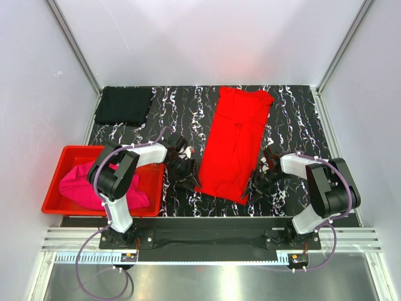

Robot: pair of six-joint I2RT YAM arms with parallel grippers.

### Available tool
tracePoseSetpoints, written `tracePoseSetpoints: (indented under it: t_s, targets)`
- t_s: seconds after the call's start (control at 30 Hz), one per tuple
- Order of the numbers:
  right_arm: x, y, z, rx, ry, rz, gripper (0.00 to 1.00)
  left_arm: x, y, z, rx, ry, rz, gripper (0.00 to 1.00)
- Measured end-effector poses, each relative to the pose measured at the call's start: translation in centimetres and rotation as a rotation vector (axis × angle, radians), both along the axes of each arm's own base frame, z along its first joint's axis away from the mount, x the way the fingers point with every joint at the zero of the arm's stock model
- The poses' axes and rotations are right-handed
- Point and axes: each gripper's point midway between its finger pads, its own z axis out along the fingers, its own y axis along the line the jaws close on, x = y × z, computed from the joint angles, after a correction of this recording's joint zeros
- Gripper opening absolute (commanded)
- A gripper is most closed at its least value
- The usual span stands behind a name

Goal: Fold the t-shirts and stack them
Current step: Fold the tshirt

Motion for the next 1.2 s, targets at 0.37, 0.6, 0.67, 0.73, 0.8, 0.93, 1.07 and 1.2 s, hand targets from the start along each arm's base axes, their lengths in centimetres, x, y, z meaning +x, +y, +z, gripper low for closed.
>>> tracePoseSetpoints:
  t_s: [0.37, 0.6, 0.67, 0.73, 0.8, 0.93, 1.07, 1.2]
  targets:
    - [0.6, 0.4, -0.7, 0.01, -0.023, 0.011, 0.0, 0.2, -0.2, -0.8, -0.004, -0.017, -0.005, 0.0]
    - [0.2, 0.6, 0.8, 0.019, -0.06, 0.026, 0.0, -0.8, -0.5, 0.0, 0.005, -0.056, -0.052, 0.0]
    - [-0.2, 0.6, 1.7, 0.024, -0.075, 0.032, 0.0, -1.2, -0.3, 1.2, -0.001, -0.08, -0.063, 0.0]
    - [-0.6, 0.5, 2.5, 0.022, -0.084, 0.033, 0.0, -1.5, -0.2, 2.8, -0.012, -0.117, -0.073, 0.0]
    - [-0.9, 0.2, 3.2, 0.011, -0.085, 0.034, 0.0, -1.4, 0.0, 4.3, -0.015, -0.15, -0.08, 0.0]
    - [0.5, -0.3, 4.9, -0.046, -0.12, 0.027, 0.0, 0.9, -0.8, 7.6, -0.017, -0.234, -0.092, 0.0]
    - [4.9, -1.1, 6.9, -0.077, -0.194, -0.023, 0.0, 4.7, -2.4, 10.9, -0.042, -0.318, -0.085, 0.0]
    - [10.3, -3.5, 7.9, -0.097, -0.232, -0.118, 0.0, 9.7, -4.0, 12.1, -0.057, -0.367, -0.059, 0.0]
